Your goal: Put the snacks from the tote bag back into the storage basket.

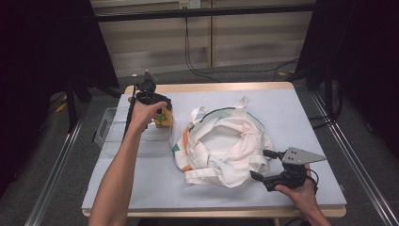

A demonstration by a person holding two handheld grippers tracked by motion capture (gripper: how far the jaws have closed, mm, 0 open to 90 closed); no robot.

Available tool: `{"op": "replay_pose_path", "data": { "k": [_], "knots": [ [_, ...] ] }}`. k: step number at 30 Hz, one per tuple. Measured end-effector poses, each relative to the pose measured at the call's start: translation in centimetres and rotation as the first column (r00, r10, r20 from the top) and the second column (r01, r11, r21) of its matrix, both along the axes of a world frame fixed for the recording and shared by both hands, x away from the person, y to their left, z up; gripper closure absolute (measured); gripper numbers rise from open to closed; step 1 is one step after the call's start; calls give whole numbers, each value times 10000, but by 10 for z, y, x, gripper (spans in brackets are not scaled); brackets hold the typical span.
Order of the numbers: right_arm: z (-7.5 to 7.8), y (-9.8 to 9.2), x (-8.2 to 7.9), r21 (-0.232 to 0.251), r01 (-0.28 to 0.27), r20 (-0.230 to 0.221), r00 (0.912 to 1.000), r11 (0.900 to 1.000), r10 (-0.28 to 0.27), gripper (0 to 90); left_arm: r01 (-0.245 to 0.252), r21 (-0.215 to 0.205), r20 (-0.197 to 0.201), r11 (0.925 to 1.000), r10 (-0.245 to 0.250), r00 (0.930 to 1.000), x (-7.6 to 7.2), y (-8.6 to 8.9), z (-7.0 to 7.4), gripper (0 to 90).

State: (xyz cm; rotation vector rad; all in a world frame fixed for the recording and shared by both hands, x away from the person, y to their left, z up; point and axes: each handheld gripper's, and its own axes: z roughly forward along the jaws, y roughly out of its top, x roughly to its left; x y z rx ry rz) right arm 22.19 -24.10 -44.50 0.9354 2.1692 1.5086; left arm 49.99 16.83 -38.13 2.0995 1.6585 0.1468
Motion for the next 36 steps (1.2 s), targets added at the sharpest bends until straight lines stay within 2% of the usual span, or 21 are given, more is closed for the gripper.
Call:
{"op": "replay_pose_path", "data": {
  "k": [2, 4, 5, 7, 8, 11, 15, 18, 19, 21, 23, 25, 27, 28, 30, 31, 33, 34, 36],
  "knots": [
    [0, 0, 0, -1, -9, 7, 10000, 10000, 9, 106, 146, 184, 96, 9997, -148, 9998, -1, 1, -2, 126],
    [0, 0, 0, 0, -2, 1, 10000, 10000, 2, 106, 244, 129, 403, 9996, -249, 9989, -3, 4, -3, 115],
    [0, 0, 0, 2, -6, 6, 10000, 10000, 6, 106, 299, 118, 432, 9995, -303, 9986, -4, 5, -3, 104],
    [0, 0, 0, -18, 27, 2, 10000, 10000, -27, 105, 730, -54, 564, 9973, -726, 9958, -5, 8, -2, 66],
    [0, 0, 1, -14, 14, 15, 10000, 10000, -14, 105, 793, -67, 693, 9968, -787, 9945, -7, 9, -1, 66],
    [0, 0, 1, -7, 15, 18, 10000, 10000, -15, 105, 1091, -78, 1202, 9940, -1074, 9869, -12, 10, 6, 61],
    [0, 0, 1, 4, 20, -7, 10000, 10000, -20, 104, 1864, -15, 1579, 9825, -1838, 9702, -20, 16, 11, 61],
    [0, 0, 1, 49, 89, -2, 10000, 9999, -89, 103, 1914, -292, 1991, 9811, -1819, 9630, -26, 24, 13, 47],
    [0, -1, 1, 37, 94, 13, 10000, 9999, -94, 102, 1879, -265, 2111, 9818, -1783, 9611, -29, 27, 14, 41],
    [0, -2, 1, 39, 133, 21, 9999, 9999, -133, 101, 1830, -456, 2546, 9820, -1658, 9527, -34, 31, 16, 49],
    [0, -2, 1, 55, 163, 49, 9999, 9999, -163, 100, 2255, -487, 2822, 9730, -2032, 9376, -40, 36, 18, 50],
    [0, -2, 1, 59, 192, 21, 9998, 9998, -192, 100, 2406, -297, 3160, 9702, -2192, 9231, -46, 39, 19, 50],
    [0, -2, 1, 75, 219, 46, 9997, 9997, -219, 100, 2574, -299, 3334, 9659, -2331, 9135, -53, 43, 19, 51],
    [0, -2, 1, 109, 213, 32, 9998, 9997, -213, 99, 2650, -237, 3562, 9640, -2395, 9032, -56, 45, 19, 51],
    [1, -3, 1, 120, 243, 48, 9997, 9996, -244, 99, 2459, -314, 3646, 9688, -2180, 9053, -63, 48, 19, 50],
    [1, -3, 1, 130, 235, 70, 9997, 9996, -236, 98, 2468, -323, 3804, 9685, -2165, 8991, -67, 51, 20, 50],
    [1, -3, 1, 123, 245, 87, 9997, 9996, -246, 98, 2533, -383, 3966, 9666, -2180, 8917, -73, 56, 22, 51],
    [1, -3, 1, 144, 233, 104, 9997, 9996, -234, 97, 2611, -412, 4181, 9644, -2206, 8812, -77, 59, 22, 50],
    [1, -3, 1, 156, 288, 90, 9995, 9995, -290, 96, 2759, -222, 4282, 9609, -2402, 8712, -82, 62, 24, 50]
  ]
}}
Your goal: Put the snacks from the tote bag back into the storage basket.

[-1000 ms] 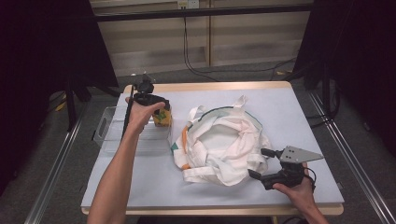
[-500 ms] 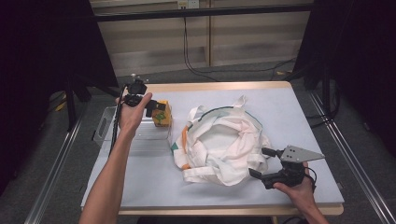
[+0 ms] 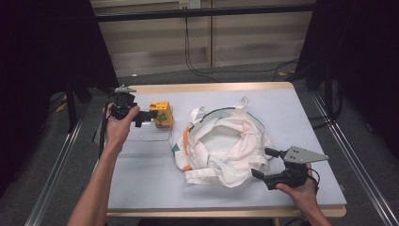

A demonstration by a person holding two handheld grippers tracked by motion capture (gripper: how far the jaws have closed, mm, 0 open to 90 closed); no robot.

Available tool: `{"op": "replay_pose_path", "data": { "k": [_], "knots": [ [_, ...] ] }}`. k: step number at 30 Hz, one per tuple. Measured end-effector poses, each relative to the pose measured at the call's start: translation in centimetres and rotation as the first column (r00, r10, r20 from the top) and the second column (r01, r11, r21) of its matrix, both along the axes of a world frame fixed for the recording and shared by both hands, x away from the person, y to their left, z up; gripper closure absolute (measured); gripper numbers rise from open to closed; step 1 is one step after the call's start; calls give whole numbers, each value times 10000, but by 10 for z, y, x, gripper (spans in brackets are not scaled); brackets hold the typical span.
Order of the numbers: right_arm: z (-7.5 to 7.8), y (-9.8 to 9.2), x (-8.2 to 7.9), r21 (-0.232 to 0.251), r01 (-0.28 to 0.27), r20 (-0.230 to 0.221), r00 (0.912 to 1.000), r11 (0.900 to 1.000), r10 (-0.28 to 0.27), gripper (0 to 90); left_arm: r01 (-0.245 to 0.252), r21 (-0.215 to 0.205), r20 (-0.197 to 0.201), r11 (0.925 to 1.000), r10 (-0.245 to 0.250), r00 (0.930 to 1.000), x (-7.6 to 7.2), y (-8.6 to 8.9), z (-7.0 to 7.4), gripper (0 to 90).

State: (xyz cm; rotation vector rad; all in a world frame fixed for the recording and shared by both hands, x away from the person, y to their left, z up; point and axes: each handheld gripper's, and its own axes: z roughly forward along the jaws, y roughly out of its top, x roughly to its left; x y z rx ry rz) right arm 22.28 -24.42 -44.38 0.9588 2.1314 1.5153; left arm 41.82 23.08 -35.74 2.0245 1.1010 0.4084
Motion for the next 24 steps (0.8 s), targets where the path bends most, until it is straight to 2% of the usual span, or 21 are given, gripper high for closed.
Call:
{"op": "replay_pose_path", "data": {
  "k": [4, 8, 9, 11, 15, 18, 21, 23, 24],
  "knots": [
    [0, 0, 1, 37, 64, 19, 10000, 10000, -64, 95, 310, -281, 429, 9991, -298, 9986, -14, 3, 2, 50],
    [0, 0, 1, 35, 90, 10, 10000, 10000, -90, 95, 496, -137, 741, 9987, -484, 9961, -28, 5, 0, 50],
    [0, 0, 1, 39, 78, 23, 10000, 10000, -78, 95, 459, -211, 815, 9987, -440, 9957, -31, 4, 0, 50],
    [0, 0, 1, 36, 27, 44, 10000, 10000, -27, 95, 466, -242, 918, 9986, -442, 9948, -38, 6, -1, 40],
    [0, 0, 2, 75, 23, 40, 10000, 10000, -23, 95, 823, -280, 1074, 9962, -789, 9911, -53, 8, -5, 39],
    [0, 0, 2, 57, 71, 73, 9999, 10000, -72, 95, 1073, -149, 1100, 9941, -1050, 9884, -63, 10, -8, 39],
    [0, 0, 2, 68, 113, 54, 9999, 9999, -114, 95, 1067, -349, 1250, 9937, -1015, 9870, -73, 12, -10, 38],
    [1, 0, 2, 74, 116, 68, 9999, 9999, -116, 95, 724, -339, 1435, 9968, -669, 9874, -81, 14, -12, 35],
    [1, 0, 1, 98, 134, 19, 9999, 9999, -134, 95, 664, -467, 1465, 9967, -590, 9874, -84, 16, -13, 32]
  ]
}}
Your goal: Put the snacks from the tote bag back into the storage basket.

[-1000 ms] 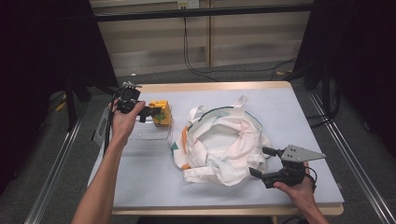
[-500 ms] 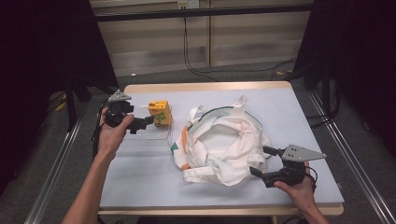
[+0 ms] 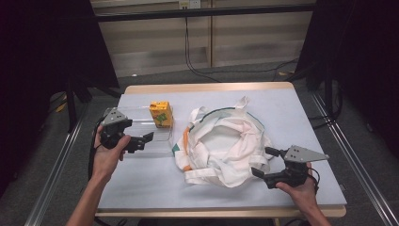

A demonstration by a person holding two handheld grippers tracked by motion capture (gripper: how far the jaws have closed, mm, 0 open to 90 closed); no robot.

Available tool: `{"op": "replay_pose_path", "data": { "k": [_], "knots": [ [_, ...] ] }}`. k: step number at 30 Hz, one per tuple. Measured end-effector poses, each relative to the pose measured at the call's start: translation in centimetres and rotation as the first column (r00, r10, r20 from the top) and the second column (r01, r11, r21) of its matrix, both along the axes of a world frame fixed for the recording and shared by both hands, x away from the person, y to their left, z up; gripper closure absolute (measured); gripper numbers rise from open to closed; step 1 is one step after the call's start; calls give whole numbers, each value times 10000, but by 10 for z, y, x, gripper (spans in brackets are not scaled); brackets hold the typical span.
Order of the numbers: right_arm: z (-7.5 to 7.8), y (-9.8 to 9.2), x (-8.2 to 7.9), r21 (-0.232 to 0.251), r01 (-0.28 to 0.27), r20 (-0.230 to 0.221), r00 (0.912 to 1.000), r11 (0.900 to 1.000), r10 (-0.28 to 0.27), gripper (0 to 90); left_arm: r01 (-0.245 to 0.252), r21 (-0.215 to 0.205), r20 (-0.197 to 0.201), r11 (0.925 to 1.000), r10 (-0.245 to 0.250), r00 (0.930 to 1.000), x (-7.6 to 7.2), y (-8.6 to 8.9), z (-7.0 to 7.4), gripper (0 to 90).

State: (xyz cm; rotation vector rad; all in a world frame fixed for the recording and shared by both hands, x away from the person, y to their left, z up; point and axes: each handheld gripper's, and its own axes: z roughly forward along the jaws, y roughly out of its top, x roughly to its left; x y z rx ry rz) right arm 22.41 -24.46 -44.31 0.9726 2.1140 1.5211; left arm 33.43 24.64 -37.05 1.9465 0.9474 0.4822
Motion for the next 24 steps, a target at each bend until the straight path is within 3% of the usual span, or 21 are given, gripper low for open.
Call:
{"op": "replay_pose_path", "data": {
  "k": [3, 4, 9, 24],
  "knots": [
    [0, 0, 0, 16, 21, 0, 10000, 10000, -21, 95, 537, -219, -373, 9983, -545, 9978, -8, 6, -4, 42],
    [0, 0, 0, 9, 43, -7, 10000, 10000, -43, 95, 719, -117, -388, 9973, -723, 9966, -12, 7, -7, 44],
    [0, 0, 0, 8, 48, 3, 10000, 10000, -48, 95, 530, 40, -127, 9986, -529, 9985, -32, 11, -21, 36],
    [0, -1, -2, 20, 159, 21, 9999, 9999, -159, 95, -4, -53, -359, 10000, 2, 9994, -80, 32, -60, 29]
  ]
}}
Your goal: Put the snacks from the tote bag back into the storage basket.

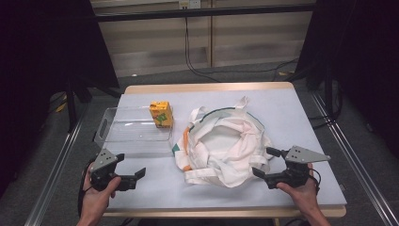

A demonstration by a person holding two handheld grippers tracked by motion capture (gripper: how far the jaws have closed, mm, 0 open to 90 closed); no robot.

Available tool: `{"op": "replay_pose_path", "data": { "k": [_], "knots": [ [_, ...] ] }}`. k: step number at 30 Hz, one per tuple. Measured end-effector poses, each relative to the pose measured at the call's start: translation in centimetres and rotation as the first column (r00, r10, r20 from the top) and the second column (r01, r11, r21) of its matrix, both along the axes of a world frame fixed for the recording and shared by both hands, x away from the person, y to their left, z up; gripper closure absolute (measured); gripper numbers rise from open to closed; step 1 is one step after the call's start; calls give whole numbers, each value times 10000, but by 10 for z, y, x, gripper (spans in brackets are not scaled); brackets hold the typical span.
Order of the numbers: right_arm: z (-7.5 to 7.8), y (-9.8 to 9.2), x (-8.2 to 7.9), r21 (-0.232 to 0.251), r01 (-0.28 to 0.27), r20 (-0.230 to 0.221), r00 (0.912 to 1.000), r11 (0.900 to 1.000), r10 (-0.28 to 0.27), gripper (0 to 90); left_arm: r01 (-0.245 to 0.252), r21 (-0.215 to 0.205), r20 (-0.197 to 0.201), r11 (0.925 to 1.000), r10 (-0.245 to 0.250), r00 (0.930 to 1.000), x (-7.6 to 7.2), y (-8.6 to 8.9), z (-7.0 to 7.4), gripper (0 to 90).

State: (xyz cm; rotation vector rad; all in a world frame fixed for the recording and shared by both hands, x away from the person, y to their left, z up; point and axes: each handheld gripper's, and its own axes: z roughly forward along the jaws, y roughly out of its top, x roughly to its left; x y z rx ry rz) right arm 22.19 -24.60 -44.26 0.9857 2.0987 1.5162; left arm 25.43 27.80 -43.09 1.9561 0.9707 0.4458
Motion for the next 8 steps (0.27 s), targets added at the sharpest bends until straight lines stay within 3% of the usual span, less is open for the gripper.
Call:
{"op": "replay_pose_path", "data": {
  "k": [3, 5, 8],
  "knots": [
    [0, 0, 0, -28, 33, 7, 10000, 10000, -33, 95, -269, -295, -12, 9992, 269, 9996, -6, 4, -10, 29],
    [0, 0, 0, -44, 23, 28, 10000, 10000, -23, 95, -223, -88, 115, 9997, 224, 9997, -9, 5, -14, 29],
    [1, -2, -1, 39, 56, 49, 10000, 10000, -56, 98, -271, -168, 149, 9995, 274, 9995, -8, 5, -17, 29]
  ]
}}
